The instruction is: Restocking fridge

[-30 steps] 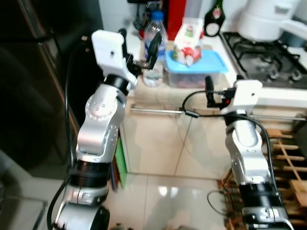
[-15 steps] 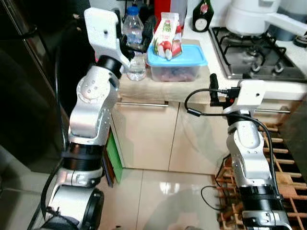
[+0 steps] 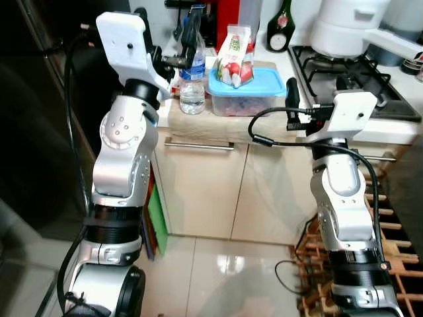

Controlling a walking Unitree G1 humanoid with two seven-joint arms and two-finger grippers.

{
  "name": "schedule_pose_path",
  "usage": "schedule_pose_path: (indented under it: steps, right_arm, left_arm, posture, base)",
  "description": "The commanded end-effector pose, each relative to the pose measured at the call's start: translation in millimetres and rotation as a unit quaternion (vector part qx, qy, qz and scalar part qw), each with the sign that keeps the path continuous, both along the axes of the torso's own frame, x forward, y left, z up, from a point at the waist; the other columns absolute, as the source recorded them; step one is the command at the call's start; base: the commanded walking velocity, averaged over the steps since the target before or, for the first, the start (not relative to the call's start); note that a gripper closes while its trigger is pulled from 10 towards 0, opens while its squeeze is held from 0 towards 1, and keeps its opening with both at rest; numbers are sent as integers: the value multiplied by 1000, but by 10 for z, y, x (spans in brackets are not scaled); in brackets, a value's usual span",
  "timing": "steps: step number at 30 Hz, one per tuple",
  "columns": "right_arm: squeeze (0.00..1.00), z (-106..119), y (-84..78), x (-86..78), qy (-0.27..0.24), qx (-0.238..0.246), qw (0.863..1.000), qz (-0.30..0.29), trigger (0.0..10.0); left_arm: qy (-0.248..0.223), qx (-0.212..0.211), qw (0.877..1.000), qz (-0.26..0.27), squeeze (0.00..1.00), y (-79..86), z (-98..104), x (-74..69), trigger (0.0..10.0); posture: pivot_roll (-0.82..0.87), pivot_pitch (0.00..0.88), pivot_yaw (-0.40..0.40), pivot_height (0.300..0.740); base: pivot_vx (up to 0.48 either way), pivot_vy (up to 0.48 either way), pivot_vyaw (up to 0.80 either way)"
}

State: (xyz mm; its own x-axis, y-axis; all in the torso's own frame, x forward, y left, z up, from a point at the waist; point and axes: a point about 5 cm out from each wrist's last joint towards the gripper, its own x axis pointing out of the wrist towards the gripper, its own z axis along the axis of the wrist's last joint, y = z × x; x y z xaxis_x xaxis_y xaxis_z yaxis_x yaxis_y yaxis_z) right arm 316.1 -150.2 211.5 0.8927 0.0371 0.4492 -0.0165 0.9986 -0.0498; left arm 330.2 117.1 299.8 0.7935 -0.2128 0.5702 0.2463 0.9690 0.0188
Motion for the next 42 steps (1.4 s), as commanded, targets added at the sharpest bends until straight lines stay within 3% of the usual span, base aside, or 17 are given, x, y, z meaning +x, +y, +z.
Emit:
schedule_pose_path:
  steps: [1,11,16,22,29,33,37,42]
  right_arm:
    - [180,74,4,12,-9,-5,1000,0,10000]
    - [184,344,11,-15,-60,-15,998,-5,10000]
    - [184,379,15,-9,-65,-14,998,-5,10000]
    - [184,398,9,-17,-68,-12,998,-10,10000]
    - [188,401,-26,-24,-67,-10,997,-19,10000]
    - [184,396,-29,-18,-65,-9,998,-20,10000]
    - [184,364,-35,-12,-57,-9,998,-20,10000]
    - [188,331,-48,-12,-49,-10,999,-21,10000]
  left_arm:
    - [-9,-2,1000,-1,0,-26,71,10,10000]
    - [-50,-1,999,13,0,-34,216,-40,10000]
    - [-79,-2,997,21,0,-41,395,-67,10000]
    - [-96,-11,995,-16,0,-86,618,-92,10000]
    - [-38,-13,998,-50,0,-102,640,55,10000]
    - [38,-1,995,-88,0,-173,576,191,10000]
    - [110,9,992,-56,0,-141,393,331,10000]
    - [134,14,990,-34,0,-104,322,359,10000]
  posture:
    - [-100,0,18,740]
    - [-103,0,12,740]
    - [-101,0,11,740]
    - [-100,0,12,740]
    - [-105,0,16,740]
    - [-104,0,15,740]
    - [-111,0,18,740]
    - [-112,0,16,740]
  base:
    - [480,0,0]
    - [480,0,0]
    - [448,0,0]
    - [0,0,0]
    - [0,0,0]
    - [0,0,0]
    - [0,0,0]
    - [0,0,0]
